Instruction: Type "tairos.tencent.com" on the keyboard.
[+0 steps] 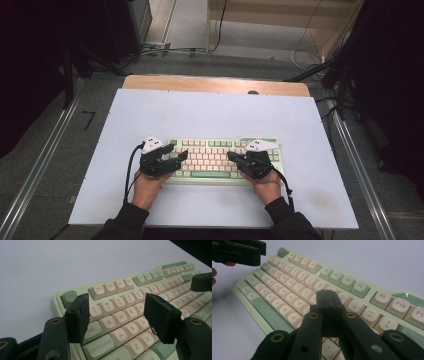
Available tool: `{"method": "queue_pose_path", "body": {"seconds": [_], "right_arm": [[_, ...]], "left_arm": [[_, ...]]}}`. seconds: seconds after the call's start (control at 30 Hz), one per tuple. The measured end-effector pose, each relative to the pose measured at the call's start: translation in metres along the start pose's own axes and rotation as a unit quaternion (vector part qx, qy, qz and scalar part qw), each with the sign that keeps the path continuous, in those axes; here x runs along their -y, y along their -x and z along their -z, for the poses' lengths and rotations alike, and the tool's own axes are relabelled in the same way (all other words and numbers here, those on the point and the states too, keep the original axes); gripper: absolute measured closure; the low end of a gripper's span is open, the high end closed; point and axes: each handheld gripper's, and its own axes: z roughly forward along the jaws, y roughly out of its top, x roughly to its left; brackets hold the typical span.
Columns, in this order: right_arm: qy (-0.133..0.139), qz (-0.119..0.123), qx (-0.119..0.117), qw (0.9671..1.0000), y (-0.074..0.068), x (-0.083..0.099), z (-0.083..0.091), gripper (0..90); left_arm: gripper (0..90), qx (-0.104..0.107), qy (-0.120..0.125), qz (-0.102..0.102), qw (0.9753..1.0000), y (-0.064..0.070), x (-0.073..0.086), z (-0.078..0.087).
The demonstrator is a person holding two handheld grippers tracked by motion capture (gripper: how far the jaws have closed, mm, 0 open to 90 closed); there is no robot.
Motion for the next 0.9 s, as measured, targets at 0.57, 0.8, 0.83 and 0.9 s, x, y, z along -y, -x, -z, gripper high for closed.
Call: {"method": "queue_pose_path", "body": {"seconds": [0.57, 0.8, 0.83, 0.9], "right_arm": [[-0.025, -0.001, 0.008, 0.9997, 0.000, -0.005, -0.023, 87.8], [-0.033, -0.001, 0.013, 0.9994, 0.000, -0.006, -0.026, 87.8], [-0.034, -0.001, 0.013, 0.9993, 0.000, -0.006, -0.026, 87.8], [-0.034, 0.000, 0.014, 0.9993, 0.000, -0.007, -0.027, 87.8]], "left_arm": [[40.1, 0.001, -0.008, -0.002, 1.0000, 0.001, 0.001, -0.002], [40.5, 0.000, -0.010, -0.003, 0.9999, 0.001, 0.001, -0.003], [40.5, -0.001, -0.010, -0.002, 0.9999, 0.001, 0.001, -0.003], [40.5, -0.001, -0.010, -0.002, 0.9999, 0.001, 0.001, -0.003]]}}
